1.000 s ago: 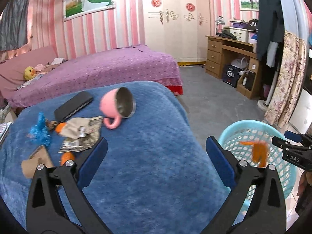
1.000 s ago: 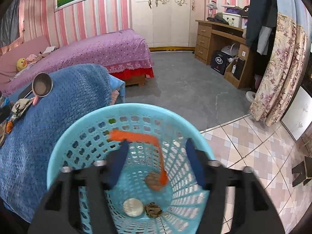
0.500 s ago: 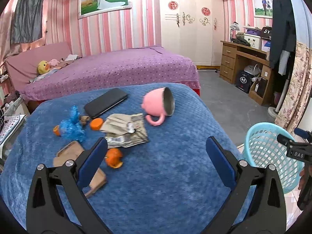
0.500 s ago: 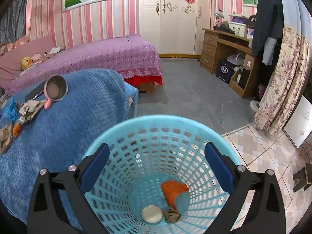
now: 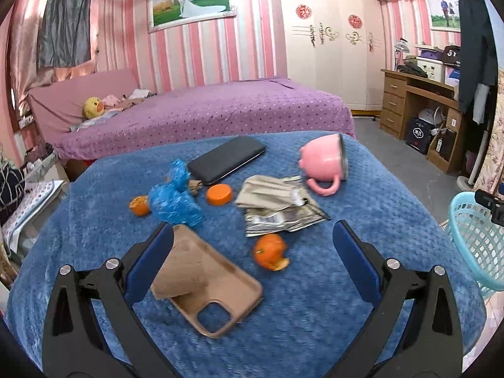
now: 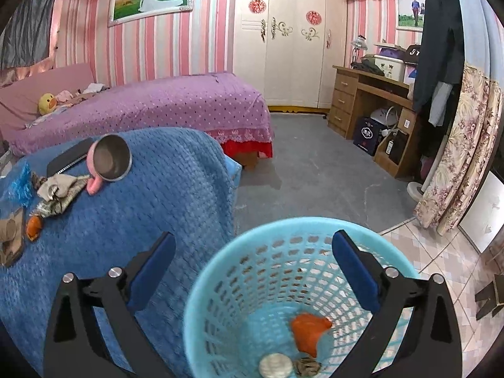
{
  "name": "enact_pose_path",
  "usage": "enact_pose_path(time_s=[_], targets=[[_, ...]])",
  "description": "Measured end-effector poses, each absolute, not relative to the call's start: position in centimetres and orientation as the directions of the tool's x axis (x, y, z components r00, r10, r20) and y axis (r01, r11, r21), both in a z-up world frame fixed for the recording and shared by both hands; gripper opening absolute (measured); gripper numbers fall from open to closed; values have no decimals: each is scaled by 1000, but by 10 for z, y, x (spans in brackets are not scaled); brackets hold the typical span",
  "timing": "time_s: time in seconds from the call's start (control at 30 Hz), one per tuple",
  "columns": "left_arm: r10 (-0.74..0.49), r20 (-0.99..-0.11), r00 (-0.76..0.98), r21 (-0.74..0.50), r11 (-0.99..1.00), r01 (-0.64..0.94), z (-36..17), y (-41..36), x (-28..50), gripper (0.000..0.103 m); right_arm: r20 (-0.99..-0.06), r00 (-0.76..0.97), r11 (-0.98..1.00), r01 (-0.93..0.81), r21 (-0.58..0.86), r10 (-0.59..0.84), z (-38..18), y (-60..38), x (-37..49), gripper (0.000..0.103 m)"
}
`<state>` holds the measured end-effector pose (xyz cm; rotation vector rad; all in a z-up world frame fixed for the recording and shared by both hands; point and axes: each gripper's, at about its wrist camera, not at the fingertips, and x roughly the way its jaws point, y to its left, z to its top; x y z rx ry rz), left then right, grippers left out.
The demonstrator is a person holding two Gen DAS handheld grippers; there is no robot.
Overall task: Collect trash
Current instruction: 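Move both tools back to the bed toward the cardboard tube and orange peel, then grasp the brown cardboard tube with the left tool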
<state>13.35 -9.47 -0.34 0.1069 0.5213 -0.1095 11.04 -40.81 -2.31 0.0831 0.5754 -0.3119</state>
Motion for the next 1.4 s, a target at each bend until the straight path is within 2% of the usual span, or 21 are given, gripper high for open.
enact_pose_path(time_s=[0.4,0.63,0.8,1.17,1.23,1.3,1.4], targets=[[-6,-574,819,6,1000,11,-24,-26,157,98,-534,820,966,258,29,-203,-25,-361,130,98],[22,-620,784,2,1000,-26,-36,0,168,98,-543,814,974,224,-30,-204,-32,-329,142,98],[5,-667,745,-8,1000,-14,-48,4,178,98,-549,807,973,226,-55,-219,-36,-319,147,98],[-36,-695,718,-18,999,33,-57,-17,185,97,-570,791,973,215,-80,-222,-41,-303,157,98],[-47,-703,709,-18,999,48,-59,-19,185,90,-569,792,973,218,-72,-220,-41,-302,157,98],[-69,-720,691,-33,997,65,-62,-20,186,77,-569,793,973,222,-62,-218,-41,-301,158,98],[-78,-721,688,-44,997,67,-63,-18,185,63,-572,791,972,230,-52,-217,-41,-298,160,98]])
